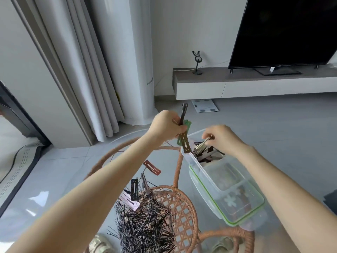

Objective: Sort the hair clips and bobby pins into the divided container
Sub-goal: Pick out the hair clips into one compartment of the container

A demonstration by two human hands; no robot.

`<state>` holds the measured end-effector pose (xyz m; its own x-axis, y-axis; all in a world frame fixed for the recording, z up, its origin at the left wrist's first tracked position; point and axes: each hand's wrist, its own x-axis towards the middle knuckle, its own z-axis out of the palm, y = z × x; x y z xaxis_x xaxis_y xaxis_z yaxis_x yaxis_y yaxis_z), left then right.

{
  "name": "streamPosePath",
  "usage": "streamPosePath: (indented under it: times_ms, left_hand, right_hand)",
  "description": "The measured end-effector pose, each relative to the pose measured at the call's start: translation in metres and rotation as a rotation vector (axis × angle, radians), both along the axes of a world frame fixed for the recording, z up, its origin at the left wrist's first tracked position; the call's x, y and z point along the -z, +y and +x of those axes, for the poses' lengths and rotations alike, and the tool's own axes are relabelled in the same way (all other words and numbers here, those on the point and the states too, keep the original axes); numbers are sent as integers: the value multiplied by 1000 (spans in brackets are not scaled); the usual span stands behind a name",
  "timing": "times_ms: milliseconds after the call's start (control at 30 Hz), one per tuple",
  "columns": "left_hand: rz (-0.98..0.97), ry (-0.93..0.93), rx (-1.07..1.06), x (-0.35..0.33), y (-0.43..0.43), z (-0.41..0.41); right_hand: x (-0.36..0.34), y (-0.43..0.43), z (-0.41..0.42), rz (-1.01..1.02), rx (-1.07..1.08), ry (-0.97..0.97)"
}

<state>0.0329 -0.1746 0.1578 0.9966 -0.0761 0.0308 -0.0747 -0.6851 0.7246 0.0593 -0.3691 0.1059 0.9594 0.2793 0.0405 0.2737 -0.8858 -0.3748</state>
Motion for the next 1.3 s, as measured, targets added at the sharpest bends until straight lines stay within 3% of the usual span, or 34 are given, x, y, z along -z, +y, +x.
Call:
streamPosePath:
  times_ms: [100,233,367,500,667,733,900,1000,1133,1300]
  left_hand:
    - [-42,-83,-28,6,-30,13]
    - [-12,-114,-29,22,-55,24]
    - [307,49,202,38,-64,27]
    - [306,134,326,38,-54,23]
    - [240,28,151,15,7,15]
    - [321,85,57,19,45,8]
    - [568,333,24,52,118,-27]
    - [490,452,-6,76,137,-51]
    - [485,413,-18,99,131,-64]
    - [438,422,-9,107,110,-62]
  right_hand:
    - [11,-5,8,184,34,92]
    - [15,-28,6,321,243,-93]
    - [15,-51,-4,425,453,-170]
    - [-3,-38,-18,415,435,-217]
    - [-25,22,-40,450,217,-248]
    - [-20,54,-45,405,37,-137]
    - [18,122,-31,9,-311,106]
    - [35,152,-12,-131,-377,197]
    - [51,177,12,-272,-379,288]
    - [61,174,16,-217,-325,166]
